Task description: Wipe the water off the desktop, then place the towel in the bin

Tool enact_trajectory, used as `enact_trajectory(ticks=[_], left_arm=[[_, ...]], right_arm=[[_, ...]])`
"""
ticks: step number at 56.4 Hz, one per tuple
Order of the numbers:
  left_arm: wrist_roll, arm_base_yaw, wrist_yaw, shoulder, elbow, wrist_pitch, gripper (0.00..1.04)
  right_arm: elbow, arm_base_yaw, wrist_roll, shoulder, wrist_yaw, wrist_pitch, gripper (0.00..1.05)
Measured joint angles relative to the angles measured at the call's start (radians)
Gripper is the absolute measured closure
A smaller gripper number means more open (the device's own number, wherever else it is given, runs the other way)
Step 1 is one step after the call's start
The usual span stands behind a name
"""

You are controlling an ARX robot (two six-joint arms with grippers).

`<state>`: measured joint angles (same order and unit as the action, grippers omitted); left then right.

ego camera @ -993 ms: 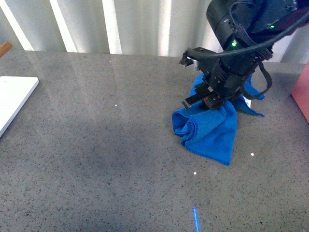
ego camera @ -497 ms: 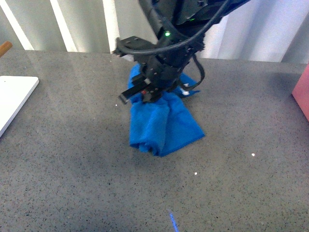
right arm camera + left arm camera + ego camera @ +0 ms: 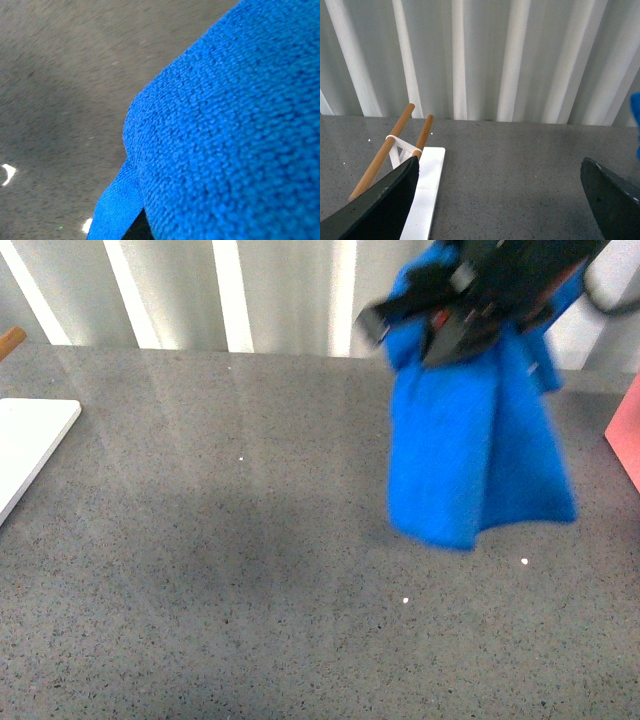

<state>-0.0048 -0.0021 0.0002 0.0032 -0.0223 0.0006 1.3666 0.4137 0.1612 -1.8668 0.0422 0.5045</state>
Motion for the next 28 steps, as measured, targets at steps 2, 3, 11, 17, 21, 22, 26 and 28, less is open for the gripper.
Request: enact_trajectory(ticks=[2,3,11,17,21,22,26,28], left_arm=[[0.000,0.000,0.000,0.000,0.000,0.000,0.07],[0.000,0.000,0.000,0.000,0.000,0.000,0.07],[0.000,0.000,0.000,0.000,0.000,0.000,0.07],[0.000,0.000,0.000,0.000,0.000,0.000,0.07],[0.000,0.000,0.000,0.000,0.000,0.000,0.07],[0.000,0.000,0.000,0.000,0.000,0.000,0.07],[0.000,0.000,0.000,0.000,0.000,0.000,0.07],[0.000,0.000,0.000,0.000,0.000,0.000,0.07]], right_arm=[[0.048,-0.032,0.003,0.035,0.042,0.053,1.00],[0.077,-0.048,0.004,0.049,0.063,0.081,1.00],[0.383,-0.228,0.006,0.058,0.189,0.332,1.00],[0.475,-0.349,-0.001,0.056,0.187,0.413,1.00],[0.467,-0.387,-0.008,0.070,0.165,0.436,1.00],[0.459,-0.396,-0.007,0.076,0.165,0.442,1.00],[0.430,-0.417,-0.008,0.098,0.157,0.450,1.00],[0.419,-0.425,-0.009,0.104,0.157,0.456,1.00]])
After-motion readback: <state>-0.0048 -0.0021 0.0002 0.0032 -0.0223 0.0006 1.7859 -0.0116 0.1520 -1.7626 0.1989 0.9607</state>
